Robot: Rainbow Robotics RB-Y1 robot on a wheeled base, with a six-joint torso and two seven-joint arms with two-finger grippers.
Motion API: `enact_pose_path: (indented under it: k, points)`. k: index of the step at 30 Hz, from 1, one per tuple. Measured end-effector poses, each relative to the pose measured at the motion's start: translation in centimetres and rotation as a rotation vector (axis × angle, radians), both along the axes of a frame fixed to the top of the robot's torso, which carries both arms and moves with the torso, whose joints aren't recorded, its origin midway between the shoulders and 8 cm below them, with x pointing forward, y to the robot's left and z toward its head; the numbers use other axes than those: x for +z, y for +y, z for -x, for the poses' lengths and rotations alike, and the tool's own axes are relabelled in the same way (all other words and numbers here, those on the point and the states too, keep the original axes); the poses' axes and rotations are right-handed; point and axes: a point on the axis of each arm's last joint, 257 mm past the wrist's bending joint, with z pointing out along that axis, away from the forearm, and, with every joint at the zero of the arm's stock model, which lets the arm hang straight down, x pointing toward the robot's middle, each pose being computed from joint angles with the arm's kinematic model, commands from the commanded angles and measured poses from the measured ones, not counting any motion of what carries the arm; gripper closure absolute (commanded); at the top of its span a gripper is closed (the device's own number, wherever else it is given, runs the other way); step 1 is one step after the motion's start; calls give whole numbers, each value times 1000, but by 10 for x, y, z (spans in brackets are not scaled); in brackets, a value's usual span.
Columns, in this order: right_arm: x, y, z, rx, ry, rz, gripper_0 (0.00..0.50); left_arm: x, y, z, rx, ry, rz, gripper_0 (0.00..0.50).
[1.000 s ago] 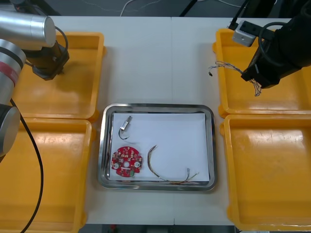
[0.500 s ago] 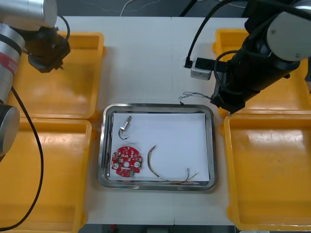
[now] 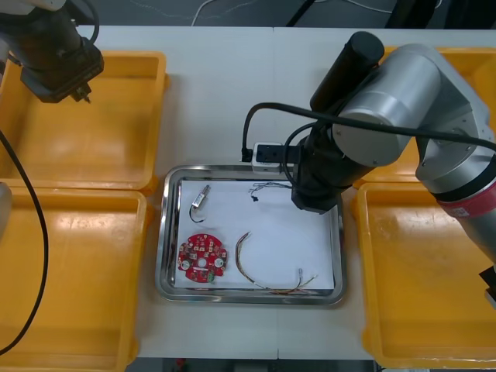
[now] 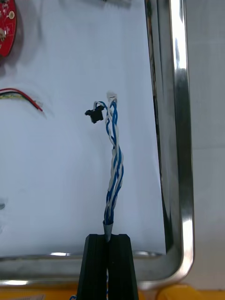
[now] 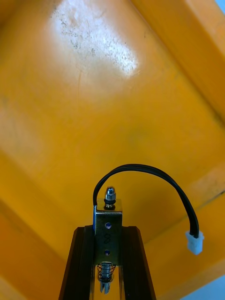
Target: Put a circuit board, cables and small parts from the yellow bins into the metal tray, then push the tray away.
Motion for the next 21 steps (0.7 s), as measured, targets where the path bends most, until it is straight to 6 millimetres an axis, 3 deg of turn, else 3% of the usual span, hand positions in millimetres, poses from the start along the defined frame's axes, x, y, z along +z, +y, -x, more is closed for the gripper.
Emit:
enact_pose_path:
  k: [10, 21]
  points:
    - [-41, 13, 7, 46, -36, 35, 500, 6, -13, 21, -286, 29, -104, 500]
    - [-62, 18, 11, 85, -58, 39, 500, 10, -48, 35, -475, -9, -63, 500]
